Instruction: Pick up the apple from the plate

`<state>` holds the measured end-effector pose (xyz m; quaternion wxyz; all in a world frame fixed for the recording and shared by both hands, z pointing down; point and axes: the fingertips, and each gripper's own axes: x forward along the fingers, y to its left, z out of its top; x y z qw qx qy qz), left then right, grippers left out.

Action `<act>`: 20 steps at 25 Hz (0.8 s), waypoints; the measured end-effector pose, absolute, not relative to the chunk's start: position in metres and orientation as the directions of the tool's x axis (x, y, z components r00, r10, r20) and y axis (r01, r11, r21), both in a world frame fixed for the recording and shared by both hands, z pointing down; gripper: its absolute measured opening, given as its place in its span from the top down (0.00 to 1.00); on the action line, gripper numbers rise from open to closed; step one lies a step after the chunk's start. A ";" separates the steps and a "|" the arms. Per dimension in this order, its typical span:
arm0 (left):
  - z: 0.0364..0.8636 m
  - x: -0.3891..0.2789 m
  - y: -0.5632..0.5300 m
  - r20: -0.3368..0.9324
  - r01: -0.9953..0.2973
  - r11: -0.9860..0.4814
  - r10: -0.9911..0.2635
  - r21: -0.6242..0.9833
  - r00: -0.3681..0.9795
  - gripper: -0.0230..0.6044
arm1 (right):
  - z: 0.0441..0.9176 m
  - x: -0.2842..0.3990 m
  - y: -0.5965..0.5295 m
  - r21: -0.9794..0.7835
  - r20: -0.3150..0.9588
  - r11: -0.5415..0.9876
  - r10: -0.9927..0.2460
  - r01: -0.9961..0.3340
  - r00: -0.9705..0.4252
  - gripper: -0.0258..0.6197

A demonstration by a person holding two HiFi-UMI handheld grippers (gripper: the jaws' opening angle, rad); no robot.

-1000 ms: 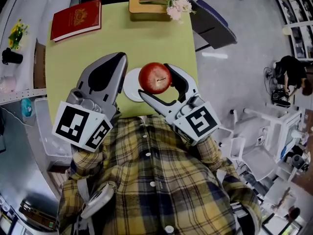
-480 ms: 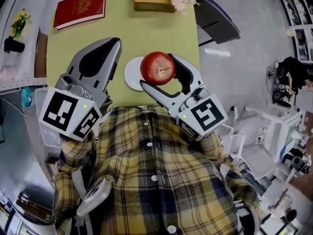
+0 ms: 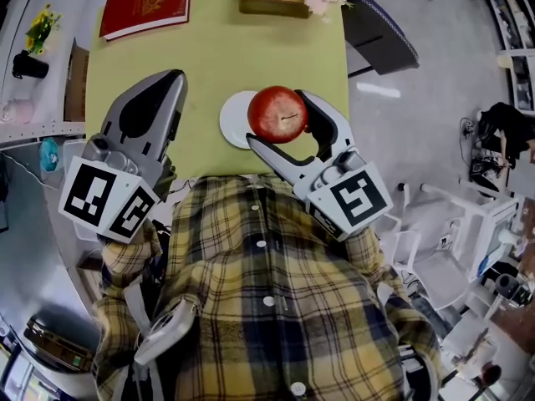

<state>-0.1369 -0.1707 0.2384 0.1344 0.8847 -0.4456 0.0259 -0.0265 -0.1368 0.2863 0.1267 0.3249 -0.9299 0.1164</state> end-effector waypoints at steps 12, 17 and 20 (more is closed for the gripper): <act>0.219 -0.141 -0.178 0.153 -0.772 -0.613 -0.757 0.171 0.635 0.95 | 0.293 -0.035 -0.135 -0.143 0.314 0.764 -0.568 -0.629 -0.761 0.38; 0.218 -0.136 -0.178 0.147 -0.755 -0.630 -0.742 0.180 0.654 0.95 | 0.296 -0.036 -0.136 -0.127 0.320 0.764 -0.572 -0.633 -0.755 0.38; 0.220 -0.136 -0.176 0.144 -0.751 -0.632 -0.739 0.193 0.659 0.95 | 0.296 -0.035 -0.135 -0.130 0.318 0.763 -0.573 -0.633 -0.756 0.38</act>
